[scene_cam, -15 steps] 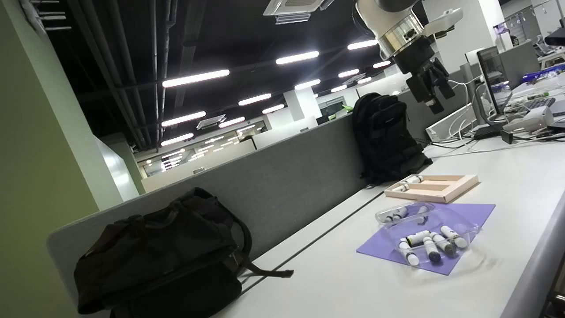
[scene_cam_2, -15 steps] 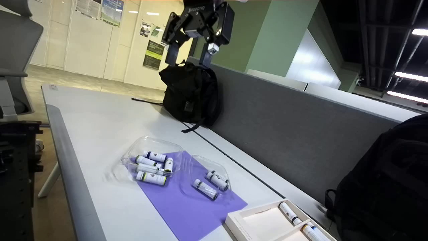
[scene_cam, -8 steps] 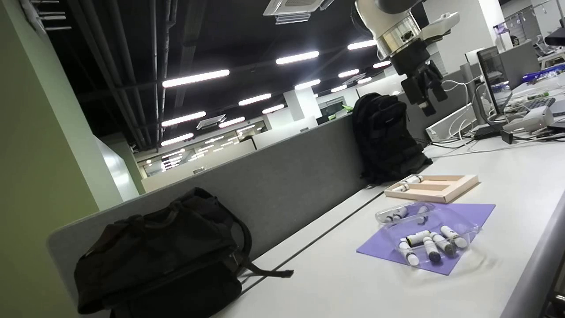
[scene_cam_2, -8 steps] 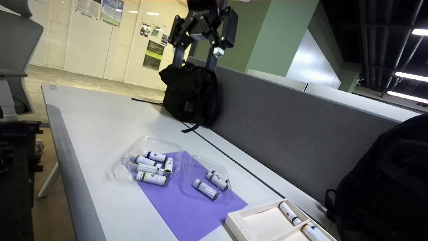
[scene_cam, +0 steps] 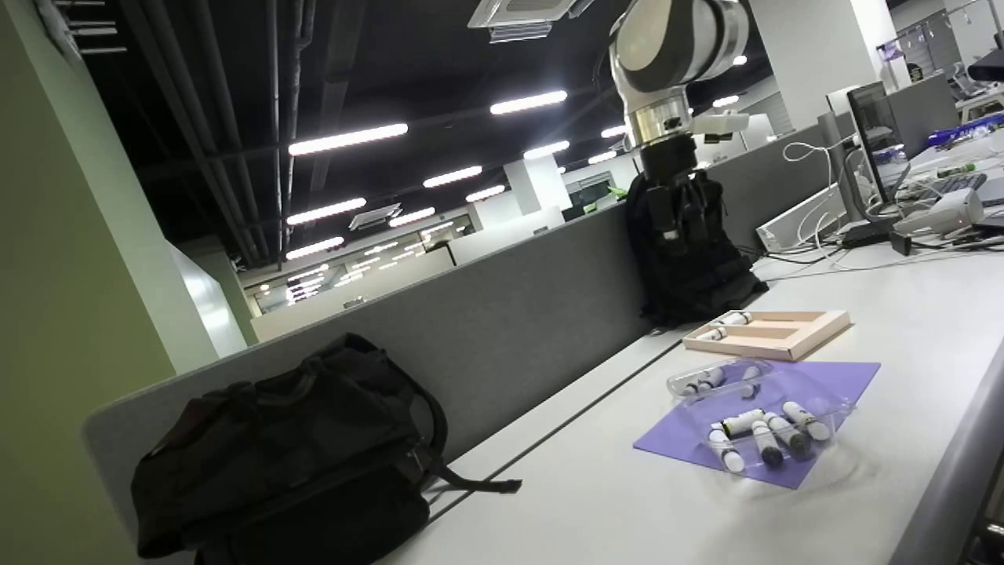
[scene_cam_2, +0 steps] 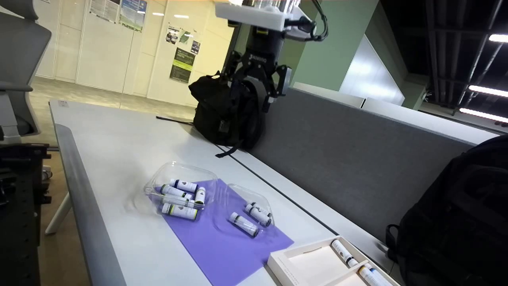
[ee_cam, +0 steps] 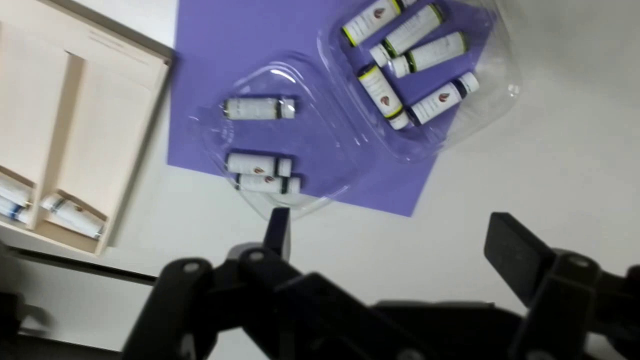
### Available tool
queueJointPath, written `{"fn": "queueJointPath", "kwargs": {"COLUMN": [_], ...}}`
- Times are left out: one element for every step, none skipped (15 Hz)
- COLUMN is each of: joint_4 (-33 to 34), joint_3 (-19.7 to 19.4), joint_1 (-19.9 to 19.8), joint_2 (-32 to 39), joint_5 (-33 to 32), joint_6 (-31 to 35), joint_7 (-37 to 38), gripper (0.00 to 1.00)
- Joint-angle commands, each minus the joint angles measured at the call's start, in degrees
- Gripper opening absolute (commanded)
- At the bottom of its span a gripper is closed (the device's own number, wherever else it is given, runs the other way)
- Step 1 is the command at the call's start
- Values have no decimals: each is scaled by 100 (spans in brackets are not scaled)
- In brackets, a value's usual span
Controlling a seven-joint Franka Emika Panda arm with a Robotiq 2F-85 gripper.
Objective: Move a bottle from the container to the tray
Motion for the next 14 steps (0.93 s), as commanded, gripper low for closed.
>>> {"fn": "queueJointPath", "kwargs": {"joint_4": [1211, 1484, 1739, 2009, 2232, 1606, 1825, 1974, 2053, 2090, 2101, 2109, 2113, 2117], "joint_3": [21, 100, 159, 212, 248, 291, 319, 333, 339, 340, 340, 339, 339, 339], "joint_1": [194, 158, 124, 91, 78, 39, 26, 16, 9, 3, 1, 0, -1, -1], "joint_2": [1112, 1371, 1596, 1822, 2006, 1570, 1766, 1907, 1988, 2022, 2026, 2024, 2024, 2024], "joint_5": [728, 675, 620, 557, 366, 506, 474, 461, 450, 441, 435, 428, 422, 416], "joint_6": [-492, -577, -670, -811, -983, -589, -696, -749, -768, -783, -799, -813, -817, -819], "joint_7": [-692, -687, -692, -649, -469, -593, -585, -581, -579, -578, -578, -578, -578, -578], "gripper": [100, 100, 100, 100, 100, 100, 100, 100, 100, 100, 100, 100, 100, 100]}}
